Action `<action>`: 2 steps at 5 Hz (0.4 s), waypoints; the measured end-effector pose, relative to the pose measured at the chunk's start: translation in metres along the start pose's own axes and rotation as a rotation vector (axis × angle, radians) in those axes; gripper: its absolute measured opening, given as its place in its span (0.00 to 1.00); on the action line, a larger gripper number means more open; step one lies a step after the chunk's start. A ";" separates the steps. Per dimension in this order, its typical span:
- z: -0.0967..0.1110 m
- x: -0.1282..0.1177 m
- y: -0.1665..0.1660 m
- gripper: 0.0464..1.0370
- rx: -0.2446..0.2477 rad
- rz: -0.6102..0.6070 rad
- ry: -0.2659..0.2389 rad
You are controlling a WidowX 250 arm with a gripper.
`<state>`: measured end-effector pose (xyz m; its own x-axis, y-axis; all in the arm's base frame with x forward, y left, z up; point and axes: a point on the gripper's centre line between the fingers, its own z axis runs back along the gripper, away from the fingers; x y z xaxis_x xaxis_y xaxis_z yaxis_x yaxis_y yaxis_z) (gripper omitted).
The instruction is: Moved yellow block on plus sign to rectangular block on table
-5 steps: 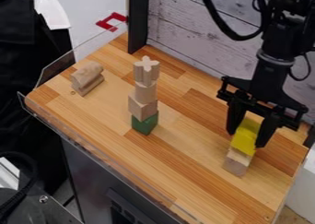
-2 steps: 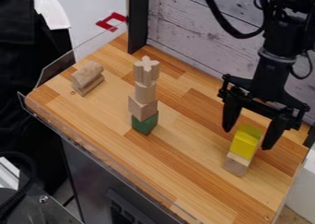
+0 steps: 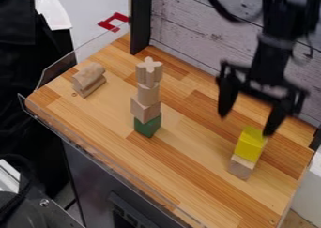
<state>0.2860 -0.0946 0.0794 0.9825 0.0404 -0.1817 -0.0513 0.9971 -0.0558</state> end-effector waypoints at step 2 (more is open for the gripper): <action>0.043 -0.014 0.055 0.96 -0.014 0.021 -0.084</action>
<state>0.2775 -0.0378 0.1211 0.9927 0.0675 -0.0997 -0.0743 0.9950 -0.0668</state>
